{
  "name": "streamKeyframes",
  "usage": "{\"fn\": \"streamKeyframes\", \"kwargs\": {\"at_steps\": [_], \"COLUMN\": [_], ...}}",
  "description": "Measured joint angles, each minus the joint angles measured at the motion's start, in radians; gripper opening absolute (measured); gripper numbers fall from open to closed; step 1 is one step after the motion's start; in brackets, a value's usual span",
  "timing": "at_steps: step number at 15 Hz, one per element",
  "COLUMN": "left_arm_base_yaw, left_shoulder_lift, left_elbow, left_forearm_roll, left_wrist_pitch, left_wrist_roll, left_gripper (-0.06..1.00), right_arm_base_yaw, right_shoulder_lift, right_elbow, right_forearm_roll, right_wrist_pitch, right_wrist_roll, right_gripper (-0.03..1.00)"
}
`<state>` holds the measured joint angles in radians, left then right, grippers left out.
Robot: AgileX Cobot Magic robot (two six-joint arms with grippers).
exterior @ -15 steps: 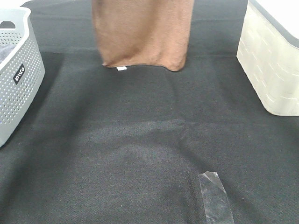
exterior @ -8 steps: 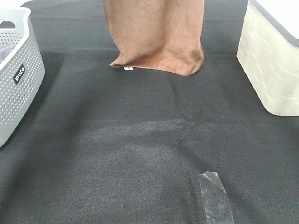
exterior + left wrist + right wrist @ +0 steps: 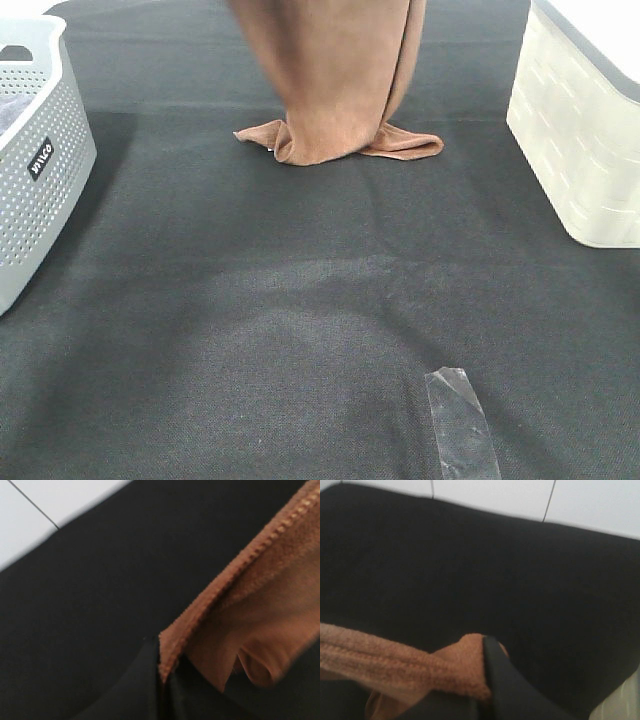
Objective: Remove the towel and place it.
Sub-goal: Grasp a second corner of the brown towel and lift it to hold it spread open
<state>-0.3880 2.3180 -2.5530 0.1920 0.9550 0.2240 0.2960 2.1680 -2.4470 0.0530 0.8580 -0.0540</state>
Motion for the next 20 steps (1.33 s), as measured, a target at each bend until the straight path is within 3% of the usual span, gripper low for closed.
{"fn": "streamKeyframes", "kwargs": {"at_steps": [3, 6, 10, 20], "left_arm_base_yaw": [-0.003, -0.005, -0.005, -0.028], "left_shoulder_lift": [-0.074, -0.102, -0.185, -0.771], "left_elbow": [-0.002, -0.003, 0.117, 0.851], "left_forearm_roll": [-0.023, -0.033, -0.111, -0.258], "left_wrist_pitch": [0.208, 0.239, 0.249, 0.226], "left_wrist_roll": [-0.045, -0.095, -0.097, -0.123], "left_gripper": [0.0, 0.0, 0.0, 0.0], "right_arm_base_yaw": [0.001, 0.002, 0.002, 0.008], "right_shoulder_lift": [-0.054, -0.081, -0.168, -0.691], "right_elbow": [0.0, 0.0, 0.092, 0.807], "right_forearm_roll": [0.082, 0.1, 0.118, 0.247], "right_wrist_pitch": [0.183, 0.338, 0.36, 0.351], "right_wrist_roll": [-0.042, -0.075, -0.082, -0.089], "right_gripper": [0.01, 0.01, 0.01, 0.01]}}
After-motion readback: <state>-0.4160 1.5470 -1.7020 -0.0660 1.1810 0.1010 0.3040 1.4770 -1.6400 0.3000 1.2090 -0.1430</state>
